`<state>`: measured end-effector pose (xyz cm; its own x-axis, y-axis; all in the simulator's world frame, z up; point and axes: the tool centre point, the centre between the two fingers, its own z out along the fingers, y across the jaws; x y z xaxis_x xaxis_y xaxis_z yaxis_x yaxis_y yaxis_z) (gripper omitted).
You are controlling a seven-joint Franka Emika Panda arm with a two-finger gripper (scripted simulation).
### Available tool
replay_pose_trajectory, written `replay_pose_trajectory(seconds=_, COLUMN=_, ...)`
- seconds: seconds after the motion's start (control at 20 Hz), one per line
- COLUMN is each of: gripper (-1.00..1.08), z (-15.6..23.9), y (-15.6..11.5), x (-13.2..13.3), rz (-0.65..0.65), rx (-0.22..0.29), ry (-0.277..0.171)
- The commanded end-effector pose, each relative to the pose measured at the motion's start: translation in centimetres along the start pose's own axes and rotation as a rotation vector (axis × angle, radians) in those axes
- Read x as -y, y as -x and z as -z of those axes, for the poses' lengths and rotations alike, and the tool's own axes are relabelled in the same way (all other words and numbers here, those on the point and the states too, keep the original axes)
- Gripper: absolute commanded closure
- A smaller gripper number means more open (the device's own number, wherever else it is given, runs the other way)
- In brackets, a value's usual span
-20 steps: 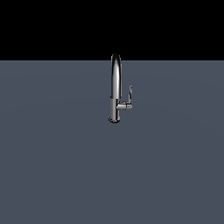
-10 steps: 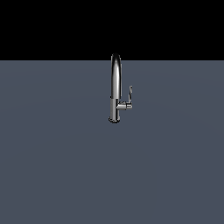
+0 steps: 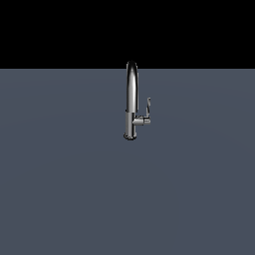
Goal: Turn on the faucet by rotating a designated handle.
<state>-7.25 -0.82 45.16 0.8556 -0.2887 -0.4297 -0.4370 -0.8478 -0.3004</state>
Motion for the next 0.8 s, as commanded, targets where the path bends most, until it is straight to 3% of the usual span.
replay_pose_trajectory(seconds=0.0, gripper=1.08, z=0.0, y=-1.6, x=0.1, rz=-0.034, rx=0.034, ry=-0.034)
replay_pose_trajectory(seconds=0.75, gripper=1.08, z=-1.4, y=-11.3, x=-0.3, rz=-0.242, rx=0.244, ry=-0.241)
